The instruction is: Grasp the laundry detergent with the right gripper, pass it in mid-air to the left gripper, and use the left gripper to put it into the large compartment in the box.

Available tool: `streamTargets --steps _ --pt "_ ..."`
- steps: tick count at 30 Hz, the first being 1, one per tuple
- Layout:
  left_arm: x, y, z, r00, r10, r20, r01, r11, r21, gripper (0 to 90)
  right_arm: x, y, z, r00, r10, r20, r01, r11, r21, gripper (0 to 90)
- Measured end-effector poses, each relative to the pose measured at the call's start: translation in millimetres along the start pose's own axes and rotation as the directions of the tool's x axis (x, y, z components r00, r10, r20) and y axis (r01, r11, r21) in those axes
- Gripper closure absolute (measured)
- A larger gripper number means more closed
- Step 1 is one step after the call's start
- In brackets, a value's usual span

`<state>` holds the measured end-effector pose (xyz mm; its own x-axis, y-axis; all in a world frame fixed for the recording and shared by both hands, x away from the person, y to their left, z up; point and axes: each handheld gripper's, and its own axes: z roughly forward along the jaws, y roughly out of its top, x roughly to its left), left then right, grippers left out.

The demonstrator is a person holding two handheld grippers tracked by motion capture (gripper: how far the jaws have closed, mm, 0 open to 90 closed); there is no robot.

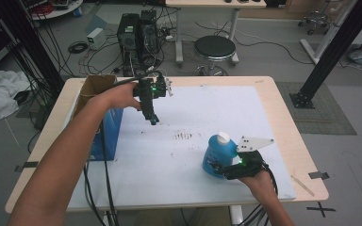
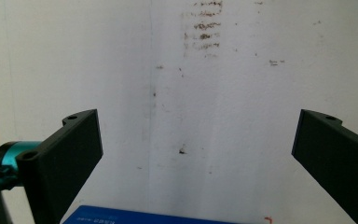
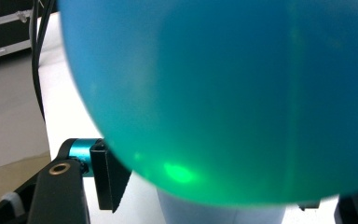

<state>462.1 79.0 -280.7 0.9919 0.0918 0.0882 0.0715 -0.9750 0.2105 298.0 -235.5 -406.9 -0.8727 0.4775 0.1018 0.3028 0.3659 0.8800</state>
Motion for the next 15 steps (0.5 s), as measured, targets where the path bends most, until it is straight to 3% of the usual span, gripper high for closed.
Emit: streamTargets --steps 2,15 --pt "-0.4 -0.4 0.0 1.0000 -0.005 0.000 0.005 1.0000 -0.002 1.7 0.2 0.0 -0.2 1.0000 -0.002 -0.005 0.002 1.000 -0.007 32.5" --pt "-0.7 -0.3 1.5 1.0000 -0.003 0.000 0.003 1.0000 0.001 1.7 -1.5 -1.5 0.0 0.9998 -0.015 0.011 0.015 1.000 -0.024 41.1"
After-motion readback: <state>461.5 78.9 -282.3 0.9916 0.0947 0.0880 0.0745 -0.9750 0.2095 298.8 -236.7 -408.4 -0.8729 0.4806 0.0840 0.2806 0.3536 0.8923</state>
